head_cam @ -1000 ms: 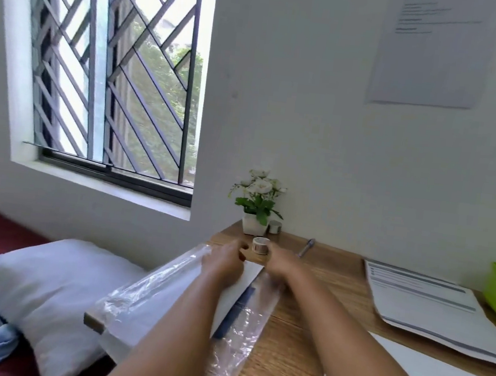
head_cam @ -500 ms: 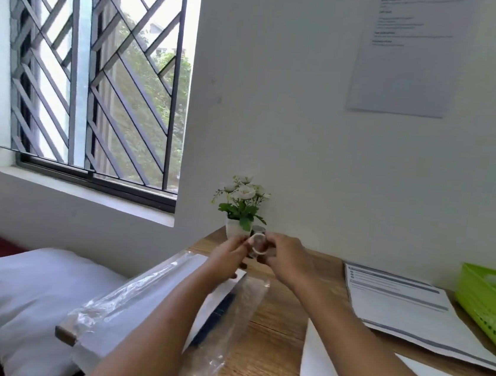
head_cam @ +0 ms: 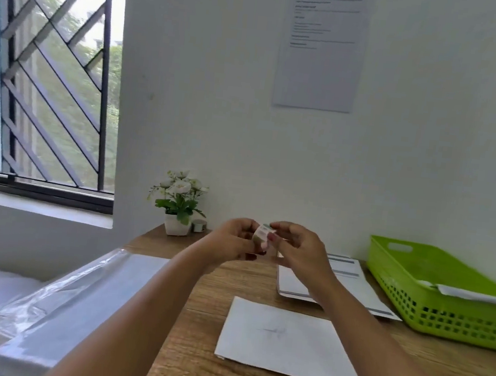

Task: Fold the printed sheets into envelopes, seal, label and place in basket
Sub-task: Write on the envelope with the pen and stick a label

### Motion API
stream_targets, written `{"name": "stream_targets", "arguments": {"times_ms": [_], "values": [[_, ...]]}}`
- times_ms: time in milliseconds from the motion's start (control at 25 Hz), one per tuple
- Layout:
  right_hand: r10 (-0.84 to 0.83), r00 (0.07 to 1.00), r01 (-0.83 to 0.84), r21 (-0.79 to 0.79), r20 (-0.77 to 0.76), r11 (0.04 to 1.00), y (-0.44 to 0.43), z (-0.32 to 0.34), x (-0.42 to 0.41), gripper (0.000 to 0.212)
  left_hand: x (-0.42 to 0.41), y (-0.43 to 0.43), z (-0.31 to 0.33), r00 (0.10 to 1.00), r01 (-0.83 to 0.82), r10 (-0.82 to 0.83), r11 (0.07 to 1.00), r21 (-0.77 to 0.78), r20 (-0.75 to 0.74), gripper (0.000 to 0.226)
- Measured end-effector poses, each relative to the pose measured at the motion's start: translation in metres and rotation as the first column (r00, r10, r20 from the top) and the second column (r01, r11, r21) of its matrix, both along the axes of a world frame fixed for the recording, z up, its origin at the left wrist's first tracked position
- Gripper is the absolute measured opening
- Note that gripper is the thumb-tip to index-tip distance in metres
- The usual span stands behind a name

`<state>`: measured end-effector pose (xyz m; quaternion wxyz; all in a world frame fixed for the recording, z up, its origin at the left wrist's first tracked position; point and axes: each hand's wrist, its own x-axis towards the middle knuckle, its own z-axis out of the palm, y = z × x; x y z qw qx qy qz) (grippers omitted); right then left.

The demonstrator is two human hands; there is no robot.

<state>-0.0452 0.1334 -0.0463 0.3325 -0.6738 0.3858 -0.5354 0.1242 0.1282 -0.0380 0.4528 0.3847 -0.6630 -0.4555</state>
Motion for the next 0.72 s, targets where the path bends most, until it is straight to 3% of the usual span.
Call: {"name": "stream_targets", "arguments": {"times_ms": [80,200,440,720], "values": [[0.008,0.999,-0.009,-0.013,-0.038,1.0,-0.006,-0.009,-0.016,0.028,-0.014,-0.005,-0.011,0.998,0.015,-0.012,0.999,-0.039,0.06,0.021],[-0.101,0.964,0.063,-0.156,-0.247,0.986,-0.014,-0.016,-0.022,0.033,-0.022,-0.011,-0.031,0.999,0.017,-0.014,0.998,-0.057,0.037,0.02],[-0.174,0.946,0.078,-0.331,-0.273,0.94,-0.019,-0.024,-0.022,0.005,-0.018,-0.017,-0.042,0.999,0.053,-0.053,0.998,-0.015,-0.009,0.014],[-0.424,0.735,0.103,-0.532,-0.529,0.841,-0.012,-0.029,-0.016,0.019,-0.018,-0.013,-0.049,0.997,0.049,-0.048,0.999,0.011,-0.057,0.007]]}}
